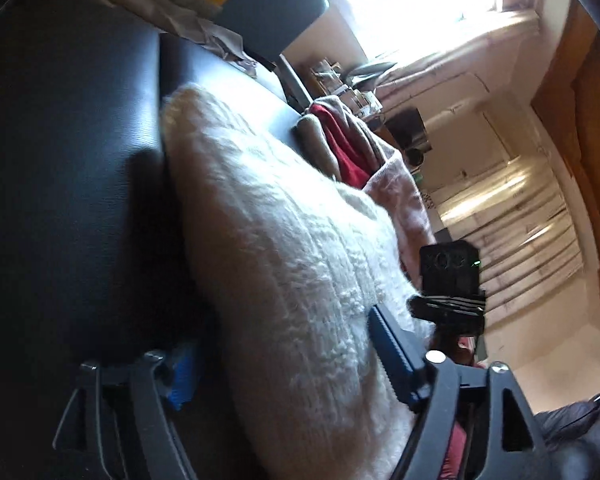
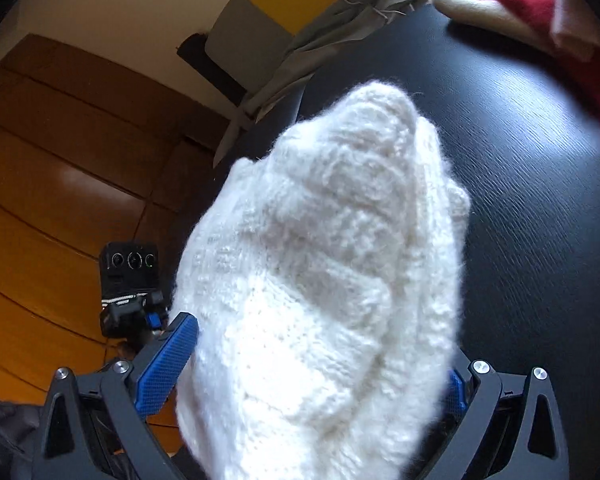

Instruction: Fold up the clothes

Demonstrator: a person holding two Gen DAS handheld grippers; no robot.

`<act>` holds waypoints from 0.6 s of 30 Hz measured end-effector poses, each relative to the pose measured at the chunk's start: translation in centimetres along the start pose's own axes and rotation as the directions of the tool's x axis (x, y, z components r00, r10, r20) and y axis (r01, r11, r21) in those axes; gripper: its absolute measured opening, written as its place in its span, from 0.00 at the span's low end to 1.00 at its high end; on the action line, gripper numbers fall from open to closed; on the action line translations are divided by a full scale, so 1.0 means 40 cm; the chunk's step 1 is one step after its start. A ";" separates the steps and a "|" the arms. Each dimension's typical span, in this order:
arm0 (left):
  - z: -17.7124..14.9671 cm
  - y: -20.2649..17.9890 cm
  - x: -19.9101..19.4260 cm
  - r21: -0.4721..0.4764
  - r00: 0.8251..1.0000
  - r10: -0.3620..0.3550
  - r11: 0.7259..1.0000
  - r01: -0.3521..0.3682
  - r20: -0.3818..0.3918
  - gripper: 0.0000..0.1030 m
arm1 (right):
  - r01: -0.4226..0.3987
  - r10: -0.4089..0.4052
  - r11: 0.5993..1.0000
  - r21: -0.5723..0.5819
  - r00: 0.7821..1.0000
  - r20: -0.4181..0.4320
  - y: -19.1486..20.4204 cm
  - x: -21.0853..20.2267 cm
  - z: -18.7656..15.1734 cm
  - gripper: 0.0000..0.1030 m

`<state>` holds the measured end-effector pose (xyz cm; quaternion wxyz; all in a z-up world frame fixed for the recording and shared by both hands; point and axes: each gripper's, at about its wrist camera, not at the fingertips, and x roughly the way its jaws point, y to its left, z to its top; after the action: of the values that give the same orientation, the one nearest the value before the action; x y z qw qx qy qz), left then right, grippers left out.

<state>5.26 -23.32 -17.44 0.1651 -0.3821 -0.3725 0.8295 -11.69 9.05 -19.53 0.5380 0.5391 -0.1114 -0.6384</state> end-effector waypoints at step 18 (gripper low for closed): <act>-0.243 0.149 -0.702 -0.255 0.764 0.433 0.901 -0.351 0.477 0.45 | -0.188 0.043 0.902 -0.388 0.934 -0.354 0.555 0.562 0.064 0.78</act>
<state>31.05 -38.19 -11.70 -0.1494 -0.2227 -0.3762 0.8869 2.42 -19.00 -15.26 0.6886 0.5056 0.0882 -0.5122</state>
